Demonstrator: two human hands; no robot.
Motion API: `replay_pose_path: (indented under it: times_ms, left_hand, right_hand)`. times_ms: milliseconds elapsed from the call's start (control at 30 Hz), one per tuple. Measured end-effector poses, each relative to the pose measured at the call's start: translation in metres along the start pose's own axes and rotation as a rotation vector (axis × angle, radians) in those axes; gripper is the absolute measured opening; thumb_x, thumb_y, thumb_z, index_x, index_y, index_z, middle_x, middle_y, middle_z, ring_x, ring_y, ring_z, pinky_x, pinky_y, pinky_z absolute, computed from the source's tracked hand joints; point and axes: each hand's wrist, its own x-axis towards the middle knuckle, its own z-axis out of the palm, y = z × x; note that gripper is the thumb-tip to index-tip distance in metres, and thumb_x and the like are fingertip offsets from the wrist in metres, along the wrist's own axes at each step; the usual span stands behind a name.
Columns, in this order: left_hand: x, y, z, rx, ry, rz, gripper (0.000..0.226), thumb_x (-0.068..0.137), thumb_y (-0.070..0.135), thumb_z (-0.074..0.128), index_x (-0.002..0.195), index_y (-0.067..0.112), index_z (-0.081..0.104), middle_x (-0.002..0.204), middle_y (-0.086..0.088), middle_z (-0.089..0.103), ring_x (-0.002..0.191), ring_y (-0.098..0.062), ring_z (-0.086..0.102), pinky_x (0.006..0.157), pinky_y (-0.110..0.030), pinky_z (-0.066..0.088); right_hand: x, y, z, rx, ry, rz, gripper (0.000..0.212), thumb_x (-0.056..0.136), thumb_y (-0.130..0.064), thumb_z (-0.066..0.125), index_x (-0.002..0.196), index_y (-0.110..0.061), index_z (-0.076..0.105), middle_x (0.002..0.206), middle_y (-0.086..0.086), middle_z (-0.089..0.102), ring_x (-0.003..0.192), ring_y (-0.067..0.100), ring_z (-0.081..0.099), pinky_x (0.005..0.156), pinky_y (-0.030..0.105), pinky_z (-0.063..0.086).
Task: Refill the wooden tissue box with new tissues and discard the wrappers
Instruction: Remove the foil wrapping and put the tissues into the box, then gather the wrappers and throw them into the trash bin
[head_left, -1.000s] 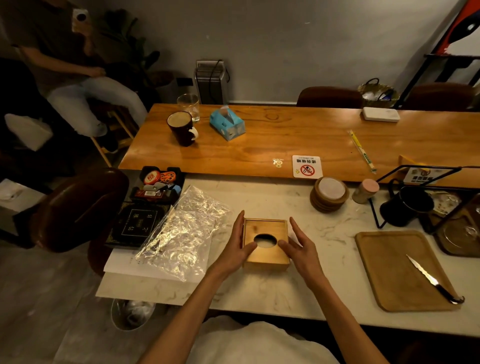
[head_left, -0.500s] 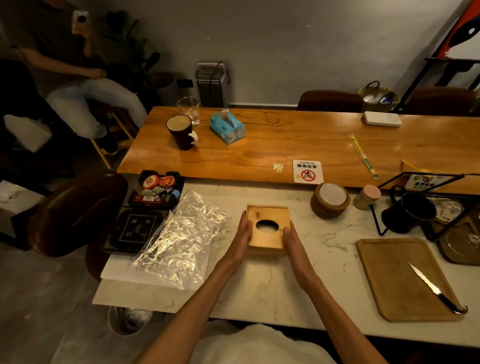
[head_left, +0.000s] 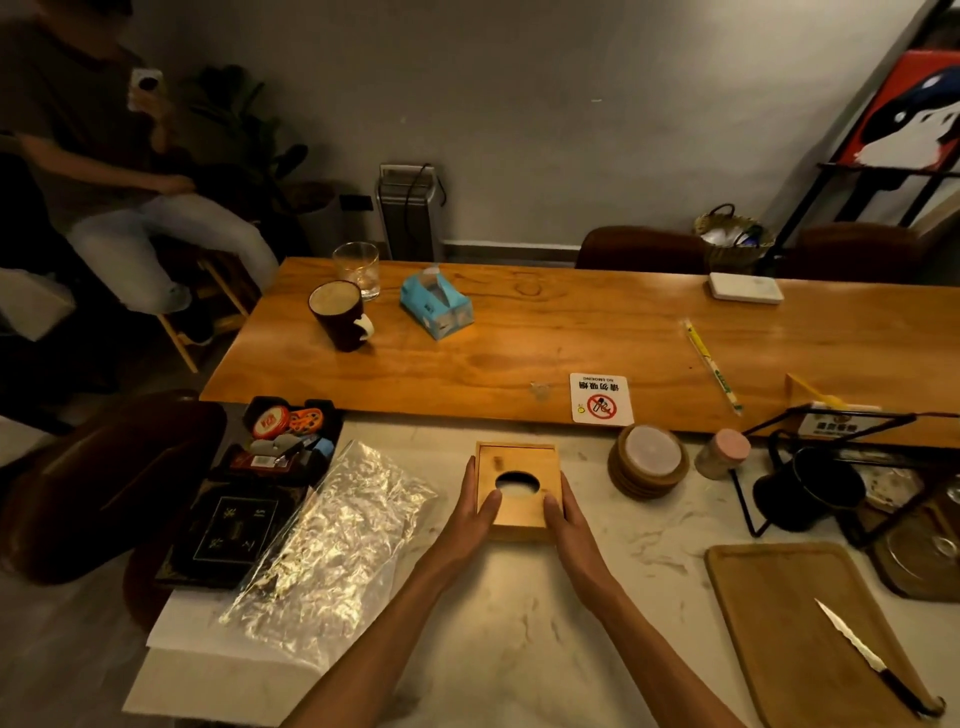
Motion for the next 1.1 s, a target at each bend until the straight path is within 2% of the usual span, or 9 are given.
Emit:
replay_pose_path:
  times_ms: [100, 267, 500, 667, 733, 833, 900, 1000, 1100]
  left_hand:
    - [0.009, 0.002, -0.002, -0.015, -0.013, -0.005, 0.069, 0.102, 0.038, 0.04, 0.155, 0.03, -0.004, 0.164, 0.008, 0.003, 0.149, -0.012, 0.009, 0.121, -0.033, 0.014]
    - [0.036, 0.016, -0.009, -0.004, -0.027, 0.004, 0.067, 0.103, 0.035, 0.039, 0.155, 0.029, -0.004, 0.162, 0.009, 0.005, 0.147, -0.008, 0.01, 0.114, -0.025, 0.015]
    - [0.053, 0.021, -0.015, -0.057, -0.065, 0.015, 0.065, 0.103, 0.035, 0.038, 0.153, 0.034, -0.002, 0.151, 0.026, 0.004, 0.141, 0.001, 0.011, 0.108, -0.019, 0.018]
    - [0.058, 0.016, -0.015, -0.018, -0.054, 0.019, 0.068, 0.102, 0.04, 0.039, 0.154, 0.033, -0.004, 0.161, 0.015, 0.003, 0.145, -0.002, 0.008, 0.115, -0.024, 0.015]
    - [0.06, 0.015, -0.016, 0.028, -0.051, 0.028, 0.071, 0.101, 0.042, 0.04, 0.154, 0.033, -0.005, 0.162, 0.013, 0.001, 0.148, -0.007, 0.007, 0.121, -0.033, 0.014]
    - [0.065, 0.021, -0.016, 0.148, -0.019, 0.024, 0.078, 0.099, 0.042, 0.045, 0.155, 0.025, -0.007, 0.164, 0.002, 0.001, 0.151, -0.019, 0.008, 0.122, -0.043, 0.014]
    - [0.062, 0.034, -0.014, 0.213, 0.029, 0.008, 0.083, 0.099, 0.031, 0.05, 0.154, 0.017, -0.01, 0.164, -0.005, 0.004, 0.15, -0.024, 0.011, 0.121, -0.038, 0.016]
    - [0.045, 0.046, -0.014, 0.285, 0.115, 0.058, 0.079, 0.1, 0.031, 0.049, 0.155, 0.017, -0.006, 0.162, -0.009, 0.017, 0.146, -0.028, 0.027, 0.114, -0.038, 0.029]
    - [0.003, 0.036, -0.055, 0.447, 0.369, 0.187, 0.054, 0.101, 0.032, 0.046, 0.15, 0.014, 0.032, 0.152, -0.008, 0.041, 0.138, -0.025, 0.04, 0.11, -0.036, 0.035]
  right_hand:
    - [0.008, -0.002, 0.0, -0.014, -0.007, -0.014, 0.053, 0.103, -0.038, 0.035, 0.153, -0.032, 0.018, 0.144, -0.016, 0.033, 0.133, 0.005, 0.032, 0.103, 0.022, 0.027]
    - [0.035, -0.01, -0.001, -0.011, 0.015, -0.001, 0.057, 0.103, -0.04, 0.034, 0.155, -0.029, 0.015, 0.157, -0.006, 0.028, 0.143, 0.015, 0.028, 0.108, 0.025, 0.026]
    - [0.056, -0.012, -0.003, 0.006, 0.023, -0.022, 0.059, 0.101, -0.045, 0.034, 0.155, -0.031, 0.016, 0.159, -0.005, 0.028, 0.142, 0.013, 0.03, 0.11, 0.027, 0.027]
    - [0.059, -0.014, -0.009, 0.029, -0.031, -0.024, 0.056, 0.103, -0.037, 0.036, 0.155, -0.029, 0.018, 0.156, -0.004, 0.034, 0.139, 0.012, 0.035, 0.101, 0.015, 0.034]
    - [0.059, -0.018, -0.012, 0.027, -0.06, -0.034, 0.054, 0.103, -0.032, 0.038, 0.154, -0.026, 0.02, 0.153, -0.003, 0.037, 0.137, 0.013, 0.038, 0.093, 0.009, 0.038]
    - [0.058, -0.024, -0.012, 0.015, -0.057, -0.049, 0.052, 0.104, -0.026, 0.04, 0.153, -0.02, 0.025, 0.152, 0.004, 0.041, 0.136, 0.02, 0.041, 0.095, 0.016, 0.041]
    - [0.058, -0.024, -0.009, -0.005, -0.041, -0.024, 0.056, 0.102, -0.032, 0.041, 0.154, -0.018, 0.023, 0.155, 0.008, 0.036, 0.138, 0.024, 0.039, 0.103, 0.028, 0.037]
    - [0.046, -0.022, 0.0, -0.087, 0.144, 0.071, 0.072, 0.098, -0.05, 0.043, 0.155, -0.018, 0.015, 0.161, 0.01, 0.021, 0.146, 0.03, 0.025, 0.117, 0.045, 0.026]
    - [0.014, -0.011, 0.018, -0.196, 0.506, 0.078, 0.059, 0.1, -0.039, 0.044, 0.152, -0.015, 0.028, 0.157, 0.012, 0.032, 0.142, 0.032, 0.033, 0.113, 0.047, 0.03]
